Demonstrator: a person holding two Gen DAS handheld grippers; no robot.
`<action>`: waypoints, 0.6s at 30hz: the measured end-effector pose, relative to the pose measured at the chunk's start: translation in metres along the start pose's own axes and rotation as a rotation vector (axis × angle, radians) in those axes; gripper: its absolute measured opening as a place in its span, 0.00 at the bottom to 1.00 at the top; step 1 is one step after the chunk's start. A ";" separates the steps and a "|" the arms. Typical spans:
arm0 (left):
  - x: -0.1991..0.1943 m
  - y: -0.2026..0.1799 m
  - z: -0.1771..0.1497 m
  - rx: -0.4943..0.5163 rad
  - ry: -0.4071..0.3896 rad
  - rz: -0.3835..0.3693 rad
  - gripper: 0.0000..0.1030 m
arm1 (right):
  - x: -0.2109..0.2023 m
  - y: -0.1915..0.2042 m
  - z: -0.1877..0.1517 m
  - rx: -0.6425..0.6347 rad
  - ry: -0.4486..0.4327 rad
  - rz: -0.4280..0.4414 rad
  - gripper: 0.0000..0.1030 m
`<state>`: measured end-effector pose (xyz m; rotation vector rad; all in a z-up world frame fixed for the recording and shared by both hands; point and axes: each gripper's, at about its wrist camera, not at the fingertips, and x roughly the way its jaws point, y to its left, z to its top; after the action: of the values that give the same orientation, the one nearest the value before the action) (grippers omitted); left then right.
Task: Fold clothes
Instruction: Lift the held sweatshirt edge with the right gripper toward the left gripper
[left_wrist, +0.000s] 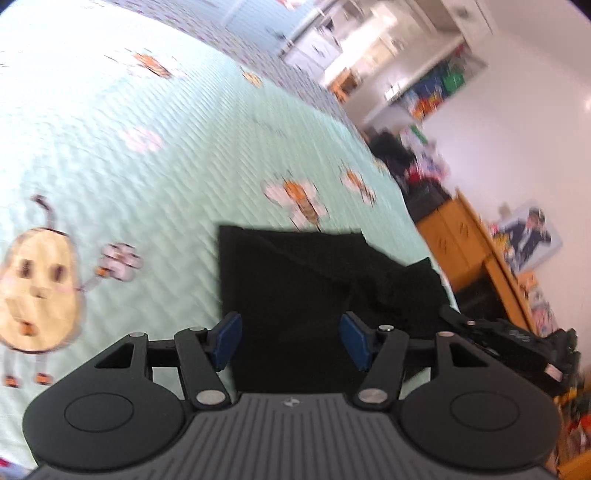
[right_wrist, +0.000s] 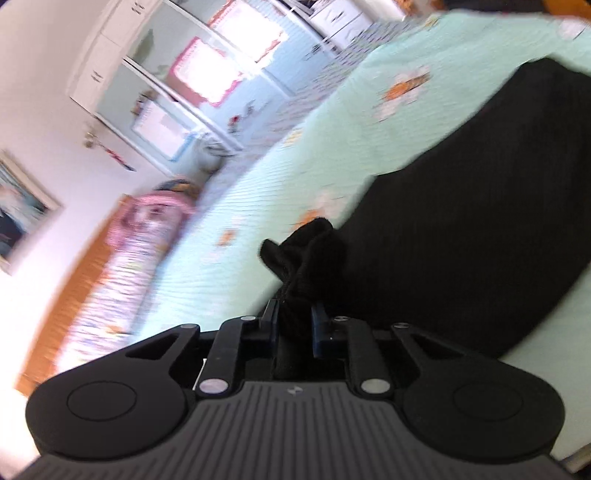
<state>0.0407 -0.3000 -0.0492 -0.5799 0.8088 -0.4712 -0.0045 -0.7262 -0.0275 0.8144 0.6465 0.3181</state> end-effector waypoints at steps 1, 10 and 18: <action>-0.009 0.008 0.002 -0.023 -0.023 0.003 0.61 | 0.005 0.011 0.001 0.020 0.014 0.041 0.17; -0.082 0.070 0.004 -0.197 -0.180 0.029 0.64 | 0.067 0.133 -0.006 0.141 0.150 0.384 0.17; -0.107 0.091 -0.004 -0.251 -0.221 0.024 0.64 | 0.107 0.181 -0.017 0.072 0.231 0.452 0.17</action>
<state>-0.0119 -0.1697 -0.0532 -0.8382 0.6658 -0.2788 0.0629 -0.5453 0.0570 1.0000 0.6879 0.8119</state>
